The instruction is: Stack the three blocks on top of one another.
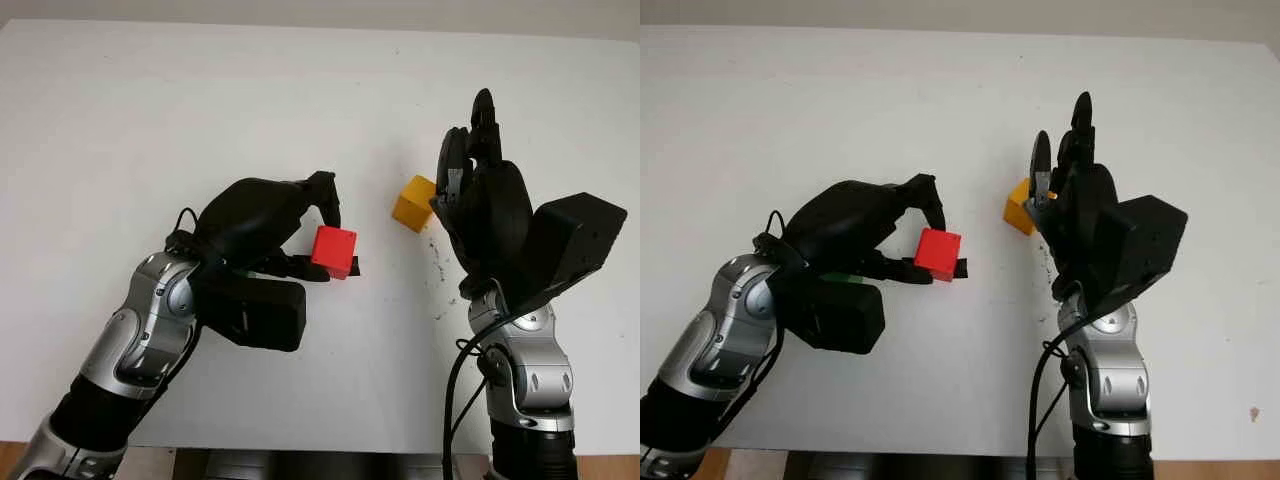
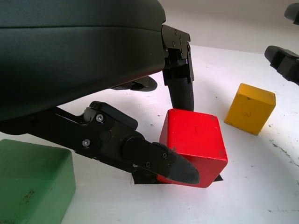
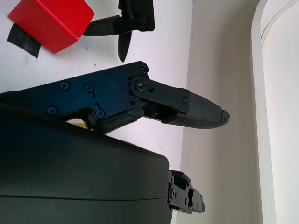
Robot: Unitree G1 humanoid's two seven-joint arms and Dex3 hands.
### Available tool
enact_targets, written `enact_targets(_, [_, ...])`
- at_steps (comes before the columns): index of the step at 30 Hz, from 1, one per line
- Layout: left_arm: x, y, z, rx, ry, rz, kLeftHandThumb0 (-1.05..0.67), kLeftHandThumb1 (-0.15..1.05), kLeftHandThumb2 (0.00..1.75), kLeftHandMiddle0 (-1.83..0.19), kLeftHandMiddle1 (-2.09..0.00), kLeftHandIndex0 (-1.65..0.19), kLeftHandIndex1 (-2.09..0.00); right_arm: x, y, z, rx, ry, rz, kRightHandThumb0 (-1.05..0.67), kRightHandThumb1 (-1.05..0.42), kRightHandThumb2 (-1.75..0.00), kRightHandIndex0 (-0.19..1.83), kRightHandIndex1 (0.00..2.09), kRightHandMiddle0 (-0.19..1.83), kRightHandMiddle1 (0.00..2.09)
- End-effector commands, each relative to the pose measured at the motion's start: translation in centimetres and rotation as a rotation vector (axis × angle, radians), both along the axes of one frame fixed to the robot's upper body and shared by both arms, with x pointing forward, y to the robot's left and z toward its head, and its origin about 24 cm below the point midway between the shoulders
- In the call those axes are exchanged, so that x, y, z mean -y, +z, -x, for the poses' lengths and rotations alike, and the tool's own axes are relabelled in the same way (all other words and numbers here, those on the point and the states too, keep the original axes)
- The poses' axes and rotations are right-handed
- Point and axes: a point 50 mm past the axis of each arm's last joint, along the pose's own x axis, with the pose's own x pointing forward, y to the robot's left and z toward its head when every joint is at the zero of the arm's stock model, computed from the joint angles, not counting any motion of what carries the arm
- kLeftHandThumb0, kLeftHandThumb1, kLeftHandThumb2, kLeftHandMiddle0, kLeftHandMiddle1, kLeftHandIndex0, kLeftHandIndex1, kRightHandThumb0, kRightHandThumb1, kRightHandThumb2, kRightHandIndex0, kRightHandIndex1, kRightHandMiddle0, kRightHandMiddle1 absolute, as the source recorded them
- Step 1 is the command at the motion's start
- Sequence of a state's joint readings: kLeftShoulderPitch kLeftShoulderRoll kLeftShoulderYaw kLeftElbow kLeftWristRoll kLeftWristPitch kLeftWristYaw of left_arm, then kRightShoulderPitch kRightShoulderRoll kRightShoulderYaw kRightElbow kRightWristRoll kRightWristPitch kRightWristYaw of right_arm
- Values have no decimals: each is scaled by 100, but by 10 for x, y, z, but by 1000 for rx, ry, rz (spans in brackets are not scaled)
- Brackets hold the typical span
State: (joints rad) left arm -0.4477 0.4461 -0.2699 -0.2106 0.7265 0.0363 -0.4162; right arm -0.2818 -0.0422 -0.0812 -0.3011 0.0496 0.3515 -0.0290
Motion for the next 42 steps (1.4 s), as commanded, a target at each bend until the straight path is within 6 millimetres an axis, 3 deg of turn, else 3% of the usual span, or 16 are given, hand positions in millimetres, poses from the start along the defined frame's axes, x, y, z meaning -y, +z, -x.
enact_targets(1, [3, -1, 3, -1, -9, -13, -45, 105, 18, -32, 0, -13, -193, 0, 3, 1, 14, 2, 1, -62, -105, -66, -19, 0, -19, 0])
enact_targets(17, [4, -1, 4, 40, 34, -81, -44, 105, 12, -34, 0, -16, -196, 1, 2, 1, 20, -4, 2, -63, -105, -65, -19, 0, -19, 0])
enact_targets(18, [4, 0, 4, 51, 41, -109, -49, 105, 12, -31, -1, 0, -183, 1, 2, 2, 20, -5, 4, -62, -105, -65, -19, 0, -19, 0])
enact_targets(19, [3, 0, 4, 54, 48, -132, -57, 105, 12, -22, -2, 11, -136, 1, 2, 2, 20, -6, 4, -62, -105, -66, -19, 0, -19, 0])
enact_targets(21, [3, 0, 5, 55, 56, -150, -65, 105, 11, -8, -3, 8, -56, 2, 1, 2, 21, -6, 1, -62, -105, -66, -19, 0, -19, 0])
enact_targets(23, [3, 0, 5, 50, 59, -149, -69, 105, 9, -1, -4, 5, -24, 2, 1, 2, 21, -5, -7, -62, -105, -66, -19, 0, -19, 0])
enact_targets(26, [3, 0, 6, 48, 59, -141, -74, 104, 7, 8, -2, 11, -9, 2, 1, 2, 21, -7, -10, -63, -105, -65, -19, 0, -19, 0])
enact_targets(35, [3, 5, 10, 9, 37, -93, -88, 104, 7, 17, -2, 19, -1, 3, 2, 3, 25, -7, -8, -63, -105, -65, -19, 0, -19, 0])
enact_targets(38, [-3, 16, 14, -37, -6, -2, -91, 105, 9, 19, 0, 19, 0, 4, 4, 3, 31, 2, 6, -63, -105, -66, -19, 0, -19, 0])
enact_targets(42, [-18, 33, 20, -105, -32, 150, -98, 105, 23, 19, 0, 19, 0, 9, 9, 2, 51, -4, 45, -64, -105, -66, -19, 0, -19, 0])
